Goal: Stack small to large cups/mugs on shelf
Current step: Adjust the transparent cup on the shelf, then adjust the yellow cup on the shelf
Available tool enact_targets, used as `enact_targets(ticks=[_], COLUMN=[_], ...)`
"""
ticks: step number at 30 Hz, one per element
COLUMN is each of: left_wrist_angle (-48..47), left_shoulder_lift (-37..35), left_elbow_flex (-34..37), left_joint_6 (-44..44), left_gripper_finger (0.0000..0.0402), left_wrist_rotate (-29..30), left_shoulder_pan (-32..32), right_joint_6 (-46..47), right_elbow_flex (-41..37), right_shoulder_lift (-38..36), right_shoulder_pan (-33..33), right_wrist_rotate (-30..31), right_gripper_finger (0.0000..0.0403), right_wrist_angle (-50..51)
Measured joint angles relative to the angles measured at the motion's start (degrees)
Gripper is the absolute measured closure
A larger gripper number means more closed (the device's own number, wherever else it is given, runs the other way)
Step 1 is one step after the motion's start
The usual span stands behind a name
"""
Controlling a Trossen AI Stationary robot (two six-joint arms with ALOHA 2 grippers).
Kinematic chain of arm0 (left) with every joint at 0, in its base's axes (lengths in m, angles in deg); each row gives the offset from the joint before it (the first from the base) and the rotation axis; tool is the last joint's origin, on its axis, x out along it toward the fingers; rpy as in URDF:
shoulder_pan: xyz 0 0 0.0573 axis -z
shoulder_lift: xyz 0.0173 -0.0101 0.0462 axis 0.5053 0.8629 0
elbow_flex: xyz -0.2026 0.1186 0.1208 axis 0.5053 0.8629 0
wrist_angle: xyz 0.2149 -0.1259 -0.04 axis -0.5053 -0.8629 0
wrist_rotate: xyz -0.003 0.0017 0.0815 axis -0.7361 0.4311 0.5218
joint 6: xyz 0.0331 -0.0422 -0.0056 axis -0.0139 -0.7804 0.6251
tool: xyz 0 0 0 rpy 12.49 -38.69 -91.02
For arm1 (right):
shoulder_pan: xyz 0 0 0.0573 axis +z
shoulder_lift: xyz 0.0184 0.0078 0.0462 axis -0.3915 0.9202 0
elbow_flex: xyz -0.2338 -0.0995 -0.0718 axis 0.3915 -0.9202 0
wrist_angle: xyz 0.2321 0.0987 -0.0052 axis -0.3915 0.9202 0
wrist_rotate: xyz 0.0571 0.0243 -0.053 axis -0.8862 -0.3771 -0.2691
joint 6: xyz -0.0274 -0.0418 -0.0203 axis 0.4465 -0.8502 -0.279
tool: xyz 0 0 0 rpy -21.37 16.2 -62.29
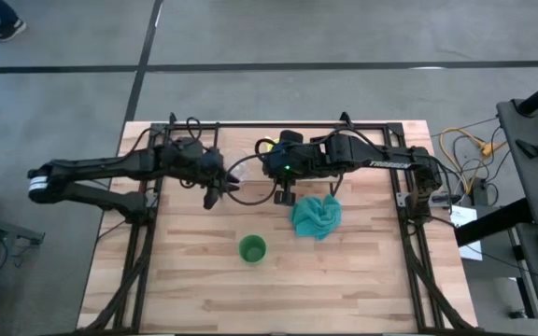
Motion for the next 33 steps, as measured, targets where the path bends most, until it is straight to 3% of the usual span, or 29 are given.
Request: enact_targets(ticks=[33], left_wrist_angle=[2.2], left_shoulder_lift=[2.6], left_elbow_flex=[-0.1], left_joint_6=[1.5], left_gripper_finger=[0.0308], left_wrist_rotate=[3.5], left_shoulder_pan=[-0.9], right_joint_6=[-0.5], right_elbow_flex=[0.0], right_shoulder_lift=[0.0], right_shoulder_pan=[0.1], right_wrist_rotate=[0.0], right_gripper_finger=[0.0360], right_wrist_angle=[1.4])
